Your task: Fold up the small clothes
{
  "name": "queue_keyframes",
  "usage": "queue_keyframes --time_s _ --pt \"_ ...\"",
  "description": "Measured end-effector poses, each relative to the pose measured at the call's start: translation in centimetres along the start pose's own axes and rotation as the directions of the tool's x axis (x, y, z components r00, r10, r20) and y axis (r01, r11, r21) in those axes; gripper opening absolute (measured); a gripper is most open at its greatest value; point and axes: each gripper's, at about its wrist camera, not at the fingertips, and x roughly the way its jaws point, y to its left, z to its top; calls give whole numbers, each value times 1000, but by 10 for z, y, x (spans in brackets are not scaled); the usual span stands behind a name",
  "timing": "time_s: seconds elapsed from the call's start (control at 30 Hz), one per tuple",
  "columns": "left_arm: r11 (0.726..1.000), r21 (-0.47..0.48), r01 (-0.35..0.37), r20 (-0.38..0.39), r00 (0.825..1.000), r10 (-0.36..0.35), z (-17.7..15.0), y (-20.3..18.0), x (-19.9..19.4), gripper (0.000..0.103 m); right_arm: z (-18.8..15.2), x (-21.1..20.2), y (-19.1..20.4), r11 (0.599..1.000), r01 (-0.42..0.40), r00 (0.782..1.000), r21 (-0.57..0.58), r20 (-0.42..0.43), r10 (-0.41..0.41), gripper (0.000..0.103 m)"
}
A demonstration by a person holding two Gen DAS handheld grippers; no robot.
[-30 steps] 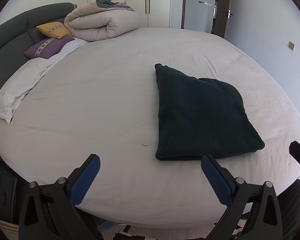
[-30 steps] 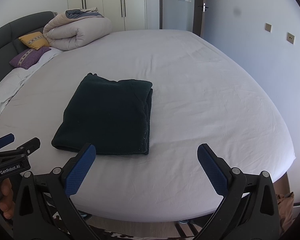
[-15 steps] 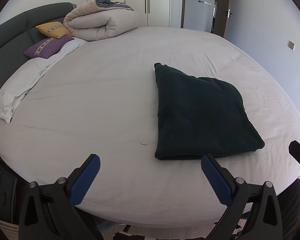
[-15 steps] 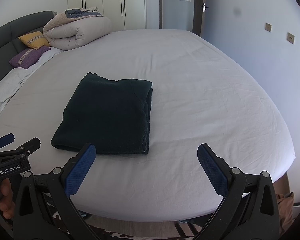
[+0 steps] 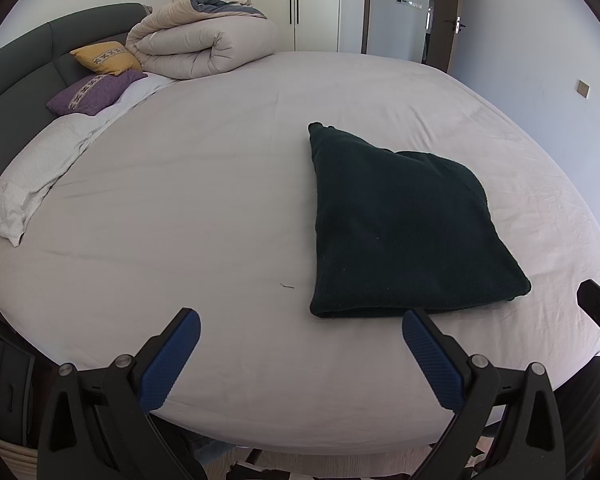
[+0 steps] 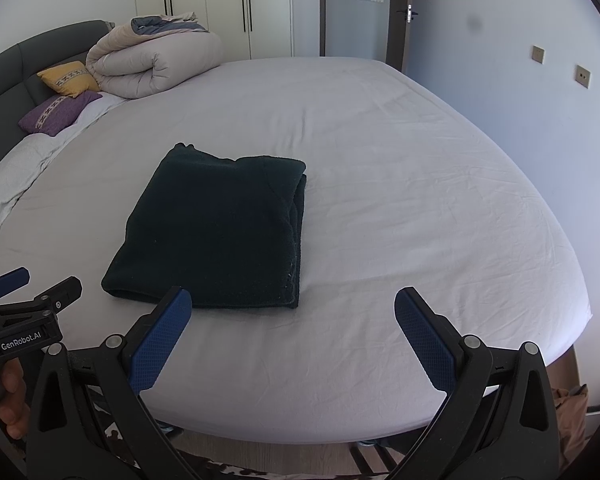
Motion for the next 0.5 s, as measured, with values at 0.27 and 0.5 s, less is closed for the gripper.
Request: queue_keyframes --time_s 0.27,0.5 --pt "1000 0 1 0 1000 -1 1 1 1 103 1 0 2 1000 -1 1000 -1 -1 1 103" --pt "1000 -1 1 -2 1000 -1 1 1 1 103 2 1 2 1000 -2 1000 -1 -1 2 103"
